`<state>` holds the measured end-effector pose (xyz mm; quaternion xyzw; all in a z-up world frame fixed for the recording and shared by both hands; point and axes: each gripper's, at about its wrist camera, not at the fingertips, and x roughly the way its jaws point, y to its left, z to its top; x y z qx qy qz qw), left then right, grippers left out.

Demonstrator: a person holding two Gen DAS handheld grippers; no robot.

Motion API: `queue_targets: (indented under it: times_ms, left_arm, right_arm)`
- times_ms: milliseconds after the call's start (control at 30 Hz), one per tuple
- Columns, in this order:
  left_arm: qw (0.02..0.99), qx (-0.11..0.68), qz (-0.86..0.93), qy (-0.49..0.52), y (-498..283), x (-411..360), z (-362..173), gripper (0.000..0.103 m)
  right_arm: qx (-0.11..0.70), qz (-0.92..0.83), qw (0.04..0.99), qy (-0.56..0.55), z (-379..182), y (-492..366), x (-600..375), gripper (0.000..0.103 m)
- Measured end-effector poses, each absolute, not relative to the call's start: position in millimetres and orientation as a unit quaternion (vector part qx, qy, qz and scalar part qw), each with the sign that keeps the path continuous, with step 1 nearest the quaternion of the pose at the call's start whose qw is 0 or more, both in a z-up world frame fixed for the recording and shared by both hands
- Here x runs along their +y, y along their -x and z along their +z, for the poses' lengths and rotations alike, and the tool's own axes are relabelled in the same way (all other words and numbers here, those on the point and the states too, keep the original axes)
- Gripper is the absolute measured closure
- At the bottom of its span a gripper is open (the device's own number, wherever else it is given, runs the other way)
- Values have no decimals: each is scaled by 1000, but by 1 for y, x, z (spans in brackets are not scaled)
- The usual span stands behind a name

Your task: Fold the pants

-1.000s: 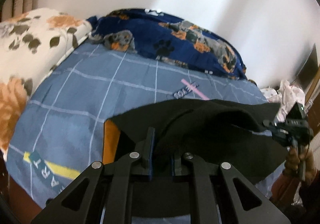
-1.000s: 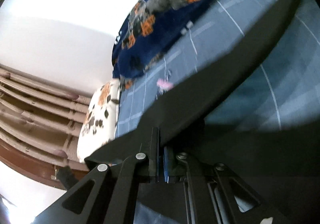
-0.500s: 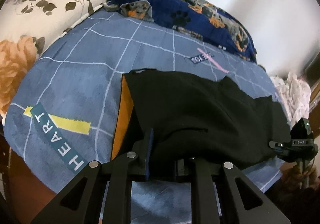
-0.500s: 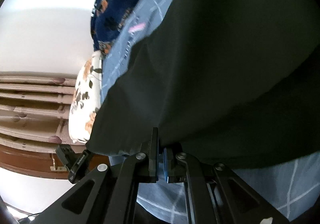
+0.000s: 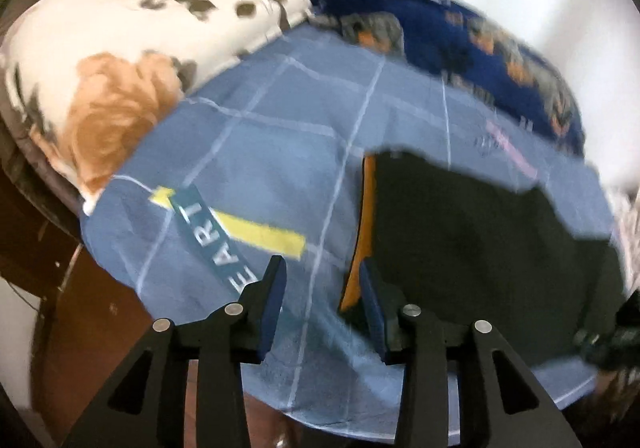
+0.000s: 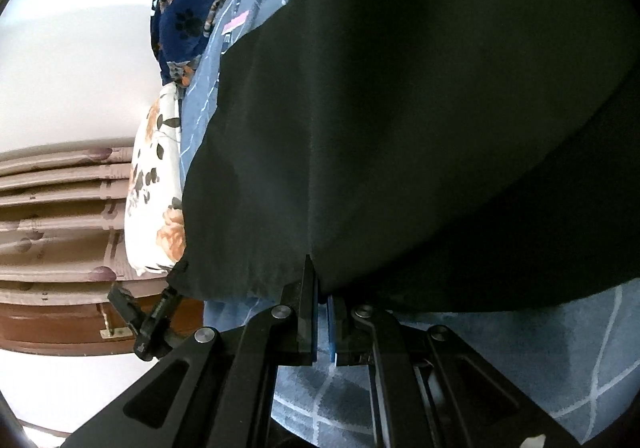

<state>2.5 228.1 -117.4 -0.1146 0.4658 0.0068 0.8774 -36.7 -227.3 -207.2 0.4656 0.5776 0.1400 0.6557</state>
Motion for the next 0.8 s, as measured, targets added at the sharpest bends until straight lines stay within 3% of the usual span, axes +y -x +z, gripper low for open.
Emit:
queue_targets:
  times_ms: [200,400,500,800]
  left_arm:
    - [896,429,-104,53,-1,152,-83,64]
    - [835,513,-197,-12,-17,59,-149,64]
    - [843,502,-194,-12,-15,53,-157,64]
    - [840,510,-186,22,-21,57,-161,64]
  right_arm:
    - [569,148,654,-476,-209,37,-226,96]
    - [554,165,643,-502,-212,38,-231,90]
    - [532,167,640,-529,-209,42,-252,72]
    - [372,75,701,-604,-204,46,-432,71]
